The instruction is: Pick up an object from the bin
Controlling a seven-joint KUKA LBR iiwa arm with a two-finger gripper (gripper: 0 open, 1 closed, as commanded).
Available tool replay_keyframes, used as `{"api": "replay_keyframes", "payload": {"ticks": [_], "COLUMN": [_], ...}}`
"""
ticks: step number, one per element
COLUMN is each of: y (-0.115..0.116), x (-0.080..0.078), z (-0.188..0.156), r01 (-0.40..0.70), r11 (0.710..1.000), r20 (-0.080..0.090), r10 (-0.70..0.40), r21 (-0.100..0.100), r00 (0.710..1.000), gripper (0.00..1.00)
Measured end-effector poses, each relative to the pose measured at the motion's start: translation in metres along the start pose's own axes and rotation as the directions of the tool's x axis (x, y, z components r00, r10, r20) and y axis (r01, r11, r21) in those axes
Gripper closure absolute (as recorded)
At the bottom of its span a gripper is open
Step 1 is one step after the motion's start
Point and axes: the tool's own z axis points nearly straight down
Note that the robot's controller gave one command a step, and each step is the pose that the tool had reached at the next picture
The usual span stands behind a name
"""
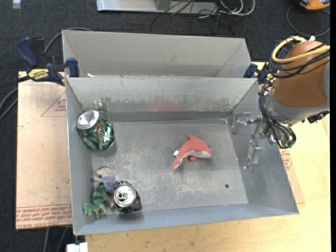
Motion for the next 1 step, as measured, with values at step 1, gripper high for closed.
{"api": "replay_keyframes", "payload": {"ticks": [1], "y": [0.0008], "x": [-0.0017], "z": [-0.0048], "r01": [0.004], "r11": [1.000], "r20": [0.008], "r10": [-0.004], "r21": [0.001], "r00": [1.000], "gripper": [0.00]}}
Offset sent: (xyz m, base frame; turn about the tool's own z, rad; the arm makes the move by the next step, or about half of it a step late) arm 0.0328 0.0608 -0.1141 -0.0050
